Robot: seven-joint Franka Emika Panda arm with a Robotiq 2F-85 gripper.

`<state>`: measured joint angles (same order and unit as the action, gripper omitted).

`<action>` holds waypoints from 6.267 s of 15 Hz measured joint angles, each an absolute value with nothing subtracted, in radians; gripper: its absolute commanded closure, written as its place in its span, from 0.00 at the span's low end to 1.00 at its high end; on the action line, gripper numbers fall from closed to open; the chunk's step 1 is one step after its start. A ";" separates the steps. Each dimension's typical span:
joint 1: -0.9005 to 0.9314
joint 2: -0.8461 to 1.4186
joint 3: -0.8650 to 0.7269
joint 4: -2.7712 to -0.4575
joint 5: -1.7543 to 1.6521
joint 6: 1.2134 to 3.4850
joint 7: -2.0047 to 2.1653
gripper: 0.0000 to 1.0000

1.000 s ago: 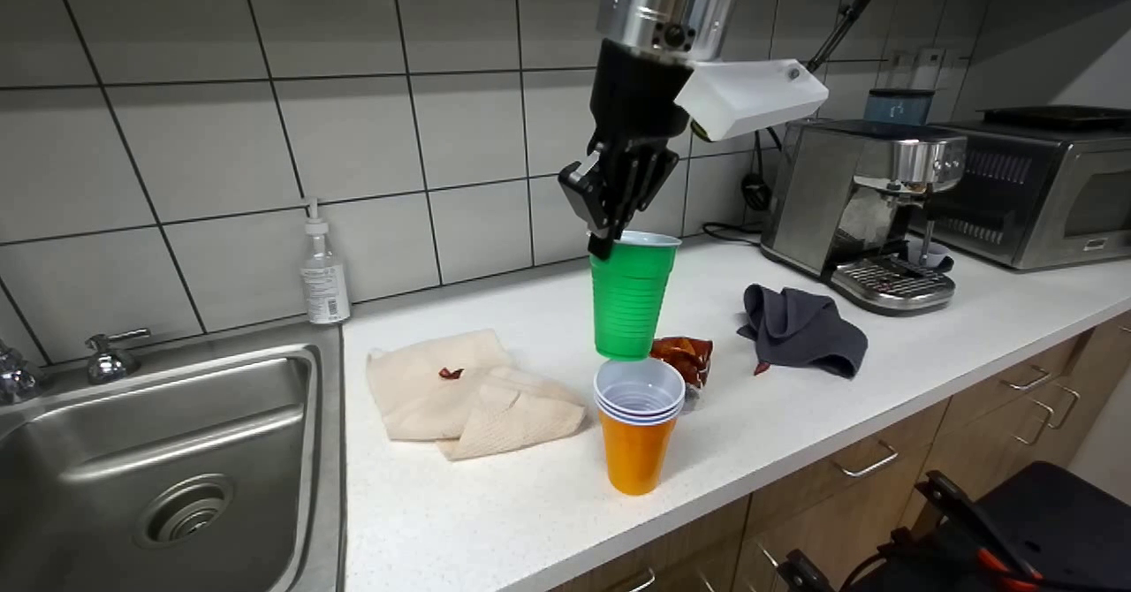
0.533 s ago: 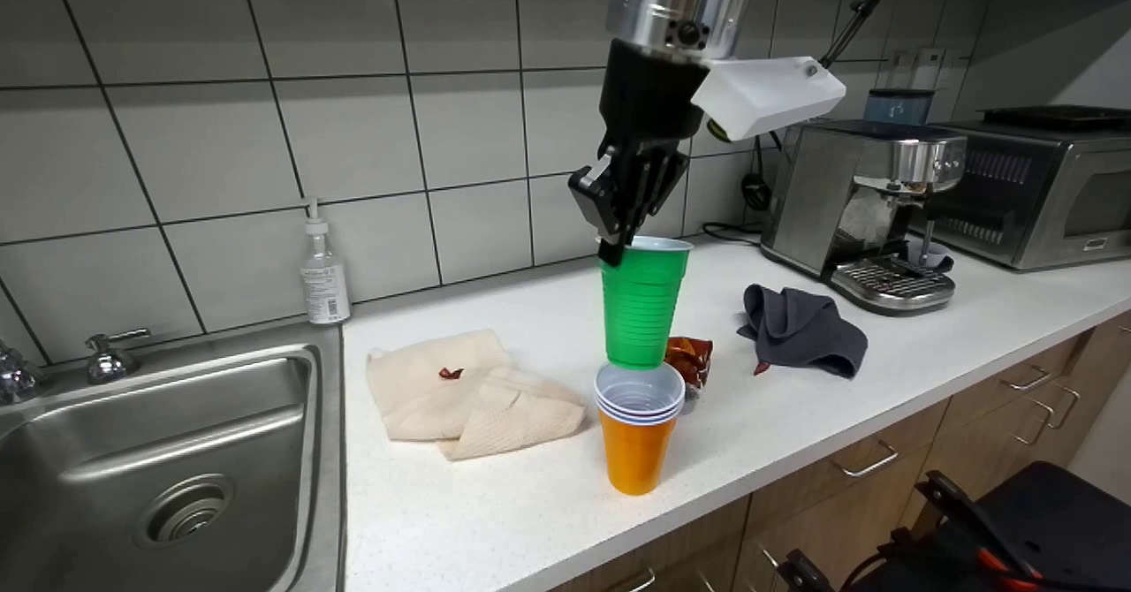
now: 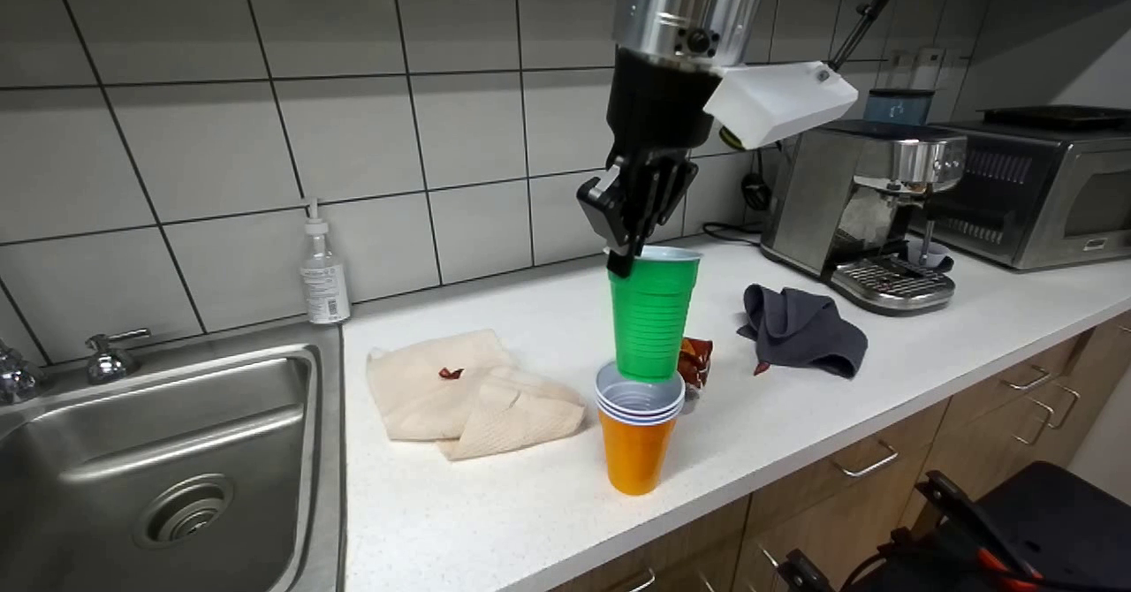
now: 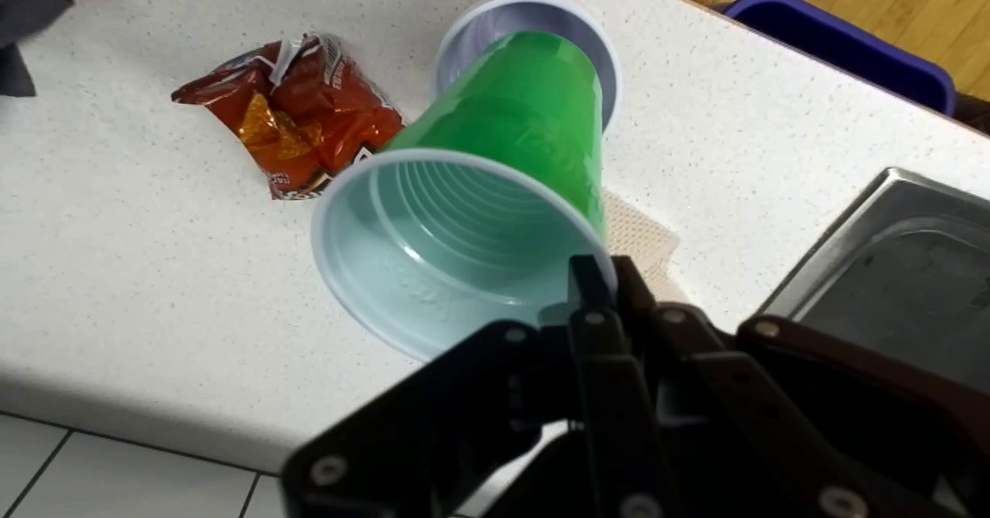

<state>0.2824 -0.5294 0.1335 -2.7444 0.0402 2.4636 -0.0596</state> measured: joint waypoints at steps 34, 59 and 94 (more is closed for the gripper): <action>0.263 -0.506 0.173 -2.770 0.019 2.515 0.005 0.99; 0.233 -0.409 0.231 -2.772 -0.051 2.598 0.112 0.99; 0.132 -0.266 0.369 -2.772 -0.365 2.674 0.464 0.99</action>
<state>0.1322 -0.2660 0.3693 -2.7716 -0.3653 2.6743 0.4639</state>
